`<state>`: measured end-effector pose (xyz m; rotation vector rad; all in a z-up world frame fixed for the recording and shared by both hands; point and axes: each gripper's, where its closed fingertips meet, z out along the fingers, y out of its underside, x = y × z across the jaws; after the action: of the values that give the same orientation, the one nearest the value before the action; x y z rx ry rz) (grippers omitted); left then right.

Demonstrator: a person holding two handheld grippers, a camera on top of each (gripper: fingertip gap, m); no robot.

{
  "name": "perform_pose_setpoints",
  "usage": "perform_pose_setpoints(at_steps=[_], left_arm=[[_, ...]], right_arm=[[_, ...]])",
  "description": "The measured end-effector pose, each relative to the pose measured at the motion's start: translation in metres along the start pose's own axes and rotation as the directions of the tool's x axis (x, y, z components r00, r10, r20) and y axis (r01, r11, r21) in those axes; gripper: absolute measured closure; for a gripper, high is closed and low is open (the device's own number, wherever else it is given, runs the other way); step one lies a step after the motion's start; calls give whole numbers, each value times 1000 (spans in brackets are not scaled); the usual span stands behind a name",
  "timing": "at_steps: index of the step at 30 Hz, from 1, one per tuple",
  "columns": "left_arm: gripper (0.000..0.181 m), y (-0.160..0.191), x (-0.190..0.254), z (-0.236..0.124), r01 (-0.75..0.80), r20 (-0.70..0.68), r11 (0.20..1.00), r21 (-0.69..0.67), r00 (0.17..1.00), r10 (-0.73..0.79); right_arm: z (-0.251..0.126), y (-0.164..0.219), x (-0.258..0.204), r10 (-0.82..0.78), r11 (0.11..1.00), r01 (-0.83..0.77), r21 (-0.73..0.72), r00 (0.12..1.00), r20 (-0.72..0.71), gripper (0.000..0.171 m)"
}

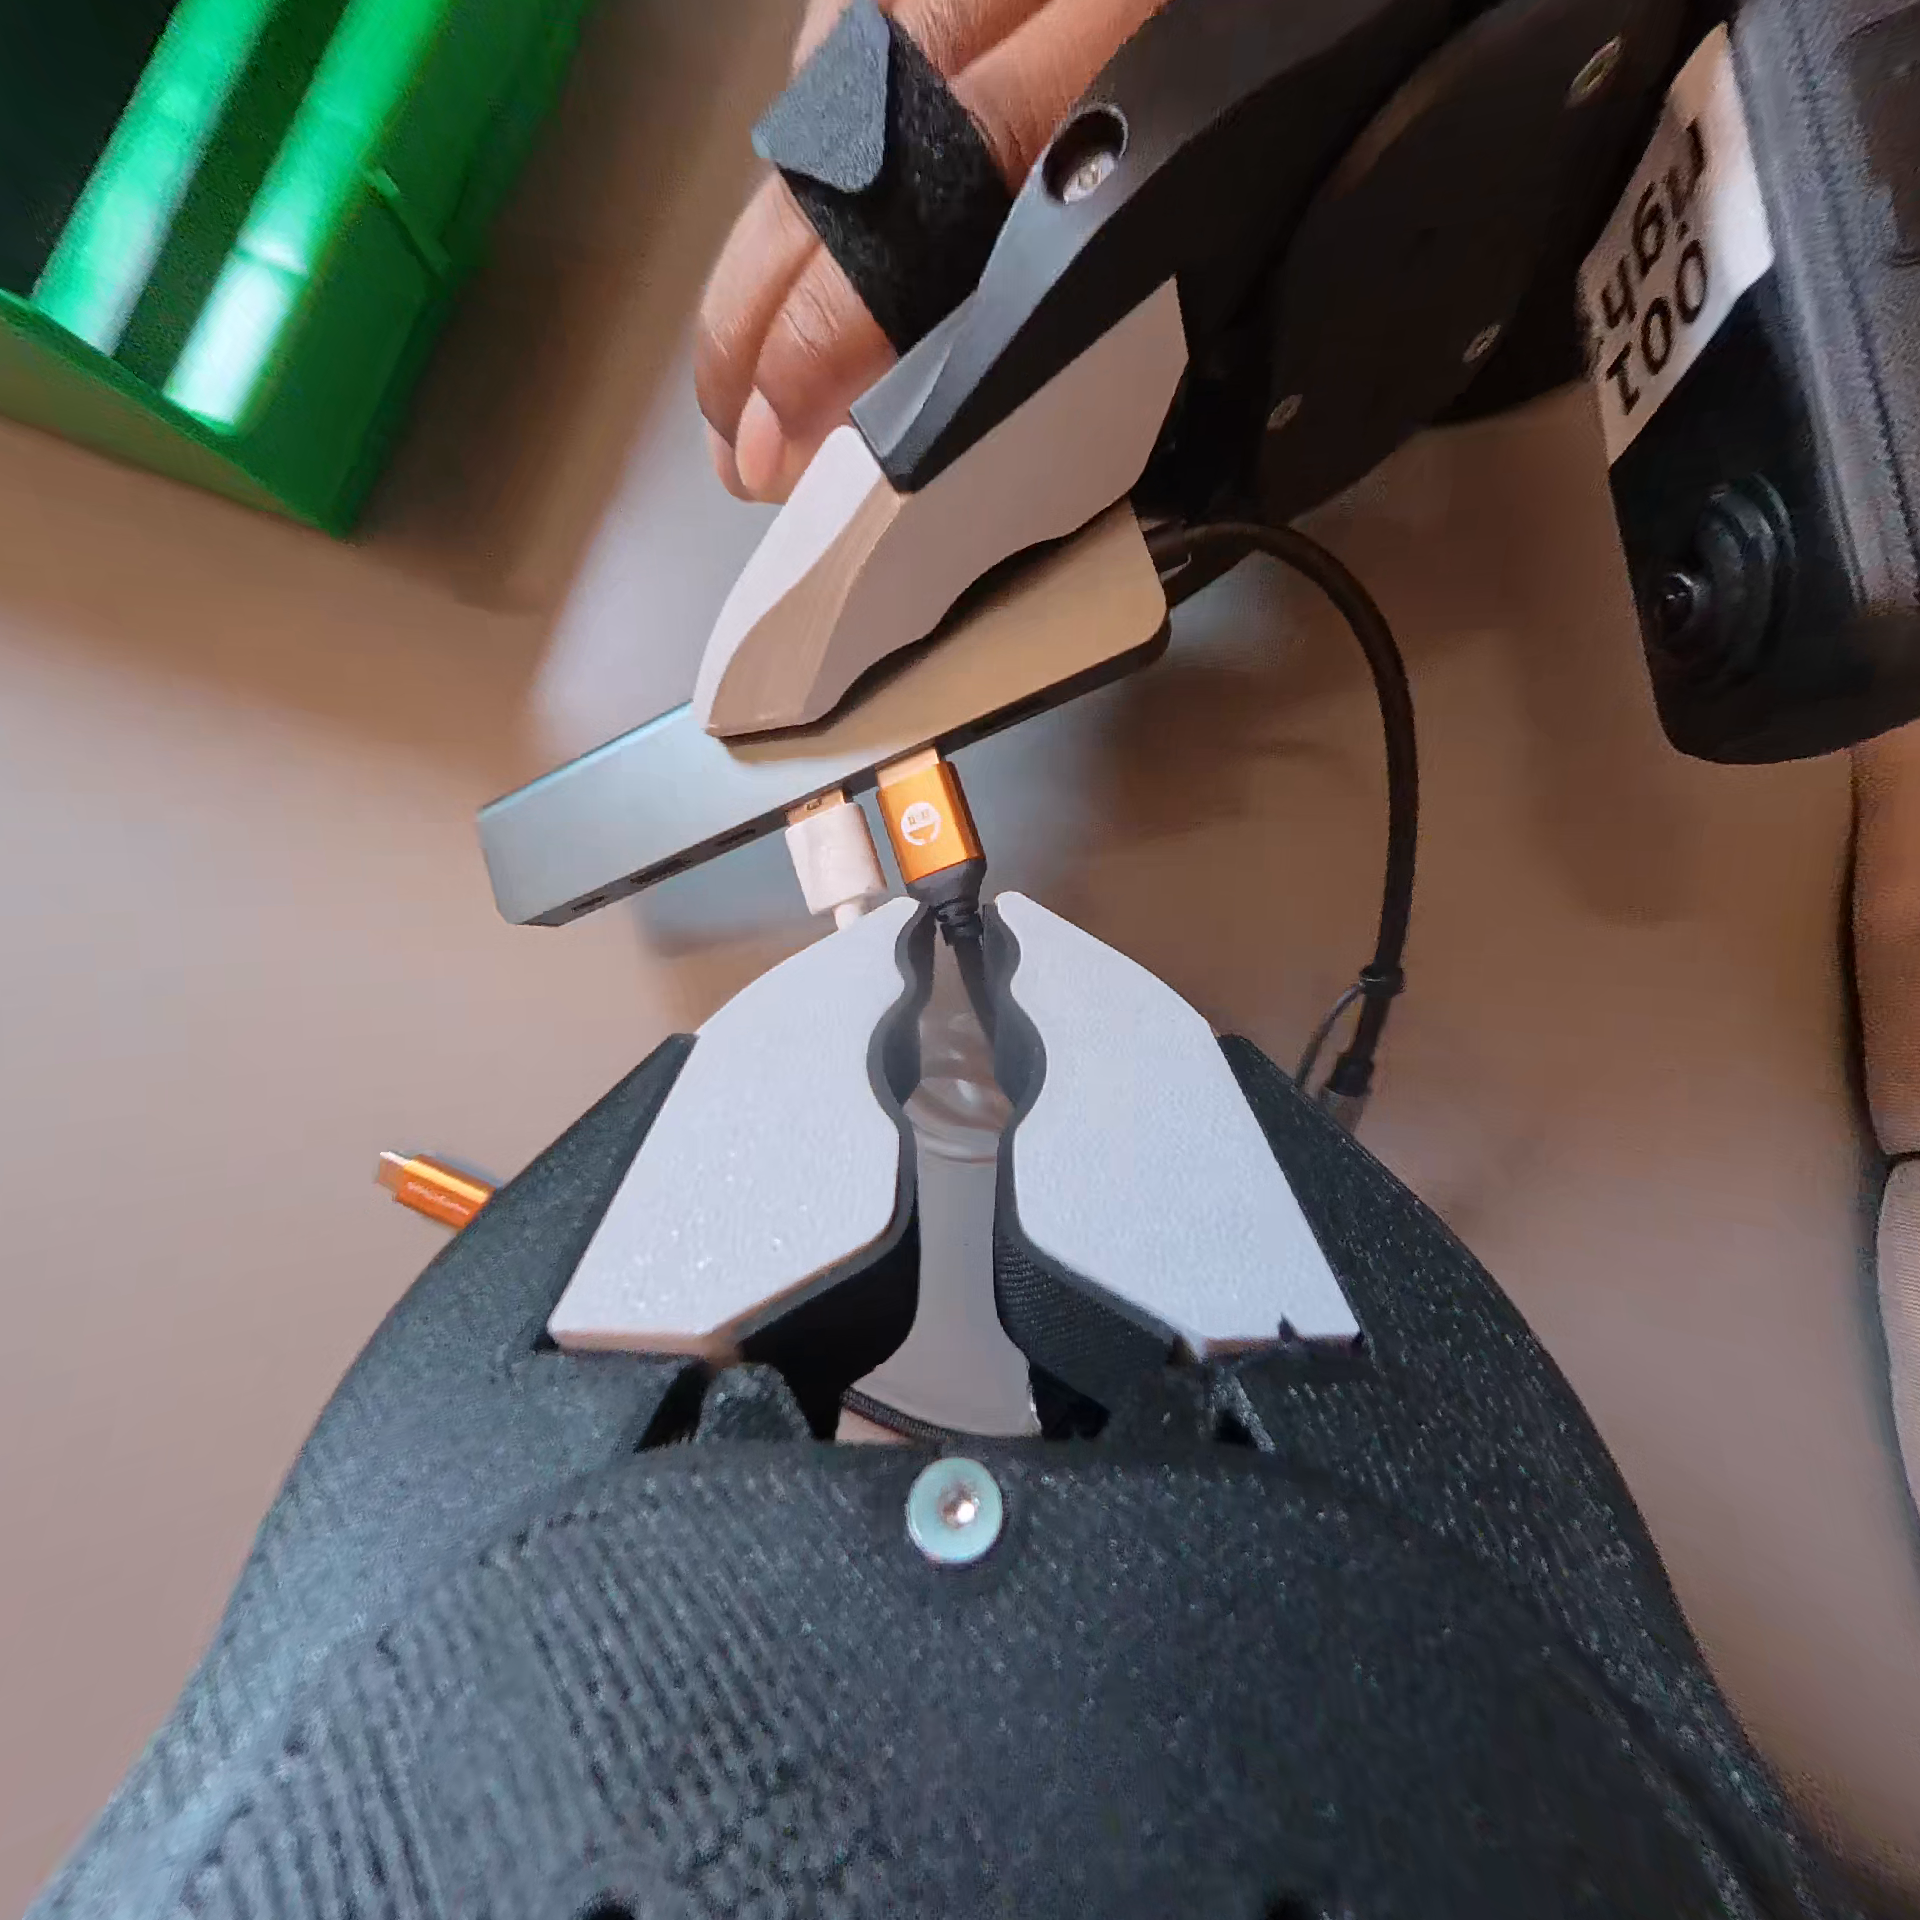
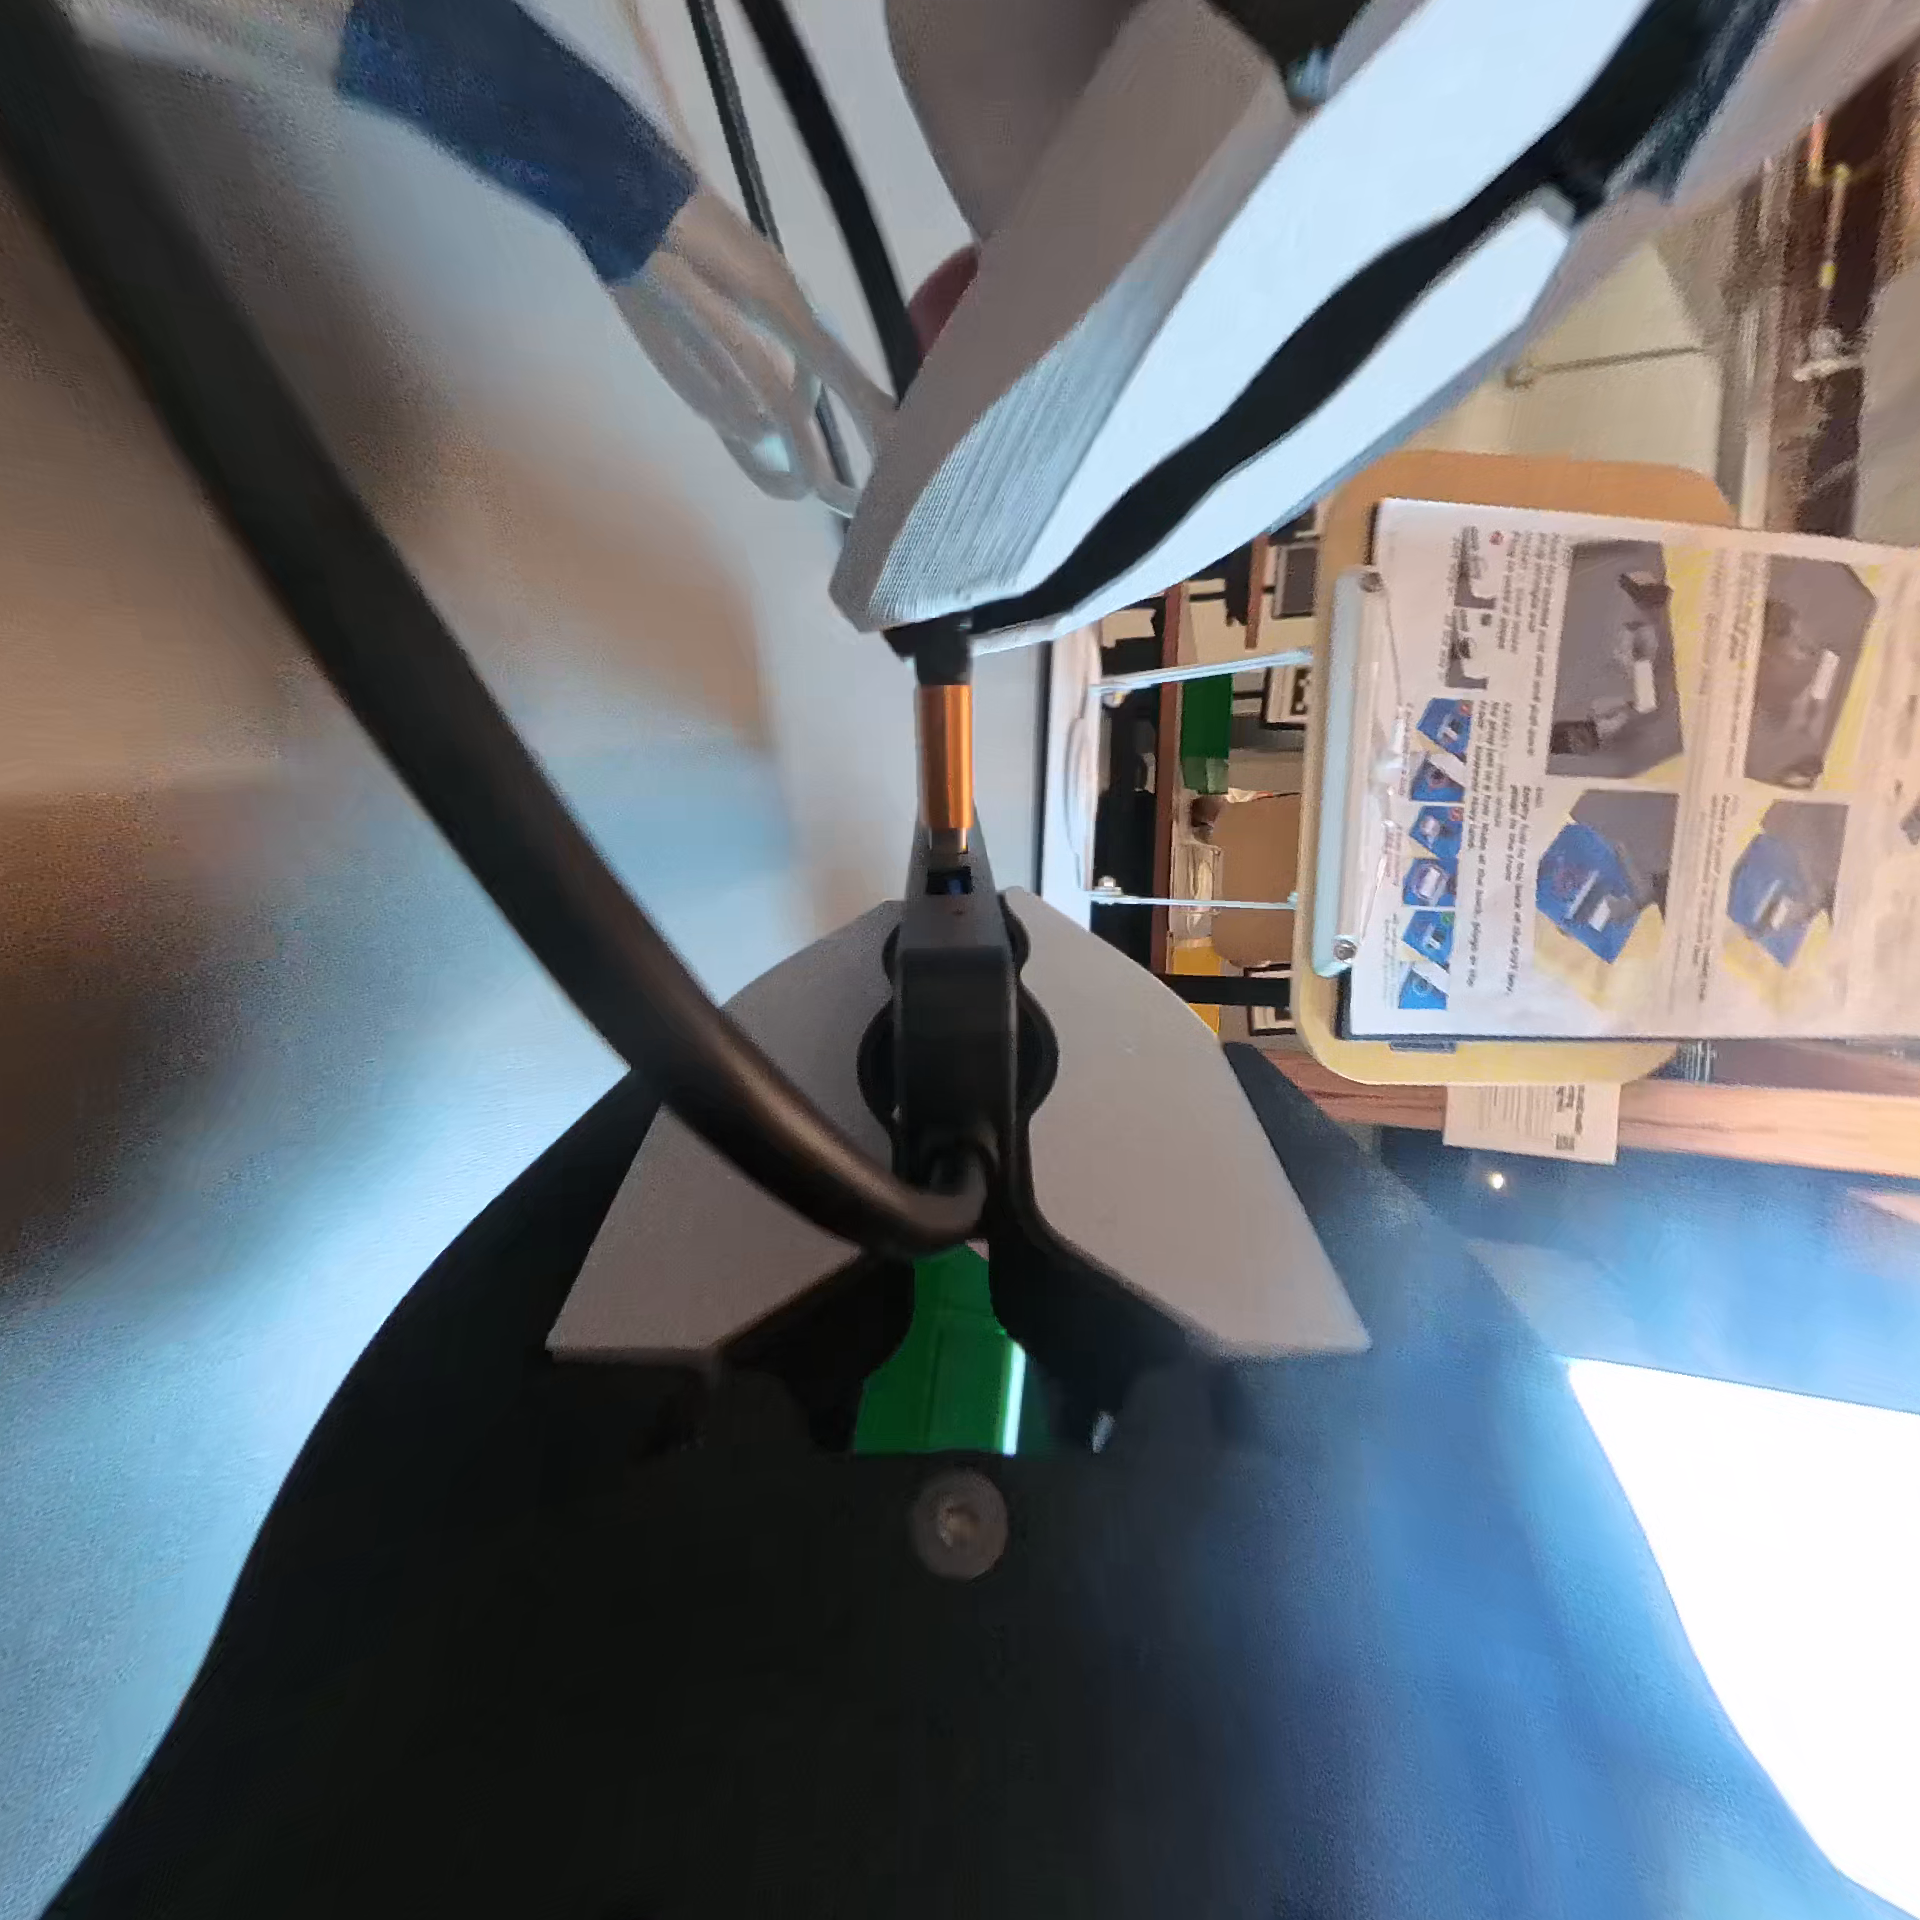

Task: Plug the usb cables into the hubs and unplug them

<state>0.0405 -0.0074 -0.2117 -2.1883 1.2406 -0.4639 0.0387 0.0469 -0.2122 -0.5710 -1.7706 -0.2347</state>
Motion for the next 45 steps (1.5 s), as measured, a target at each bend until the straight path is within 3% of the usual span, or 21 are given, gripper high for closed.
perform_pose_setpoints(at_steps=[2, 5, 8, 10, 13, 16, 20, 24, 27, 31, 35, 41, 45], left_arm=[[160, -16, -2, -23, -3, 9, 994, 108, 1000, 2], [154, -45, -22, -87, -23, 127, 940, 339, 992, -22], [155, -71, -43, -180, -100, 303, 778, 620, 946, -120], [159, -73, -52, -235, -148, 377, 668, 730, 901, -213], [163, -56, -52, -268, -131, 372, 601, 789, 879, -298], [162, -23, -51, -254, -81, 385, 657, 750, 860, -334], [161, 14, -35, -218, -26, 358, 678, 735, 864, -355], [156, 43, -37, -194, 30, 347, 662, 749, 833, -430], [150, 56, -46, -184, 74, 338, 661, 747, 813, -473], [150, 69, -57, -179, 58, 394, 690, 722, 785, -478], [150, 82, -61, -163, 79, 411, 723, 686, 778, -475], [148, 89, -64, -150, 68, 456, 773, 631, 774, -440], [148, 89, -66, -155, 51, 480, 773, 633, 757, -443]], right_arm=[[-3, 0, 13, 62, 998, -61, 9, 998, -17, 160], [-13, 8, 36, 193, 981, -192, 26, 980, -44, 160], [-30, 21, 81, 413, 910, -410, 62, 909, -52, 160], [-45, 38, 123, 522, 853, -516, 81, 849, -85, 160], [-59, 84, 177, 560, 821, -569, -46, 818, -128, 160], [-63, 146, 217, 504, 794, -537, -285, 843, -185, 160], [-53, 236, 244, 358, 671, -389, -631, 915, -184, 160], [-29, 300, 224, 280, 486, -181, -855, 959, -43, 159], [-1, 323, 183, 220, 393, 31, -919, 967, 127, 160], [43, 316, 115, 268, 407, 158, -900, 921, 283, 160], [70, 290, 81, 464, 496, 30, -868, 836, 294, 158], [55, 264, 94, 760, 495, -262, -828, 592, 267, 124], [39, 228, 131, 835, 514, -520, -682, 485, 259, 119]])
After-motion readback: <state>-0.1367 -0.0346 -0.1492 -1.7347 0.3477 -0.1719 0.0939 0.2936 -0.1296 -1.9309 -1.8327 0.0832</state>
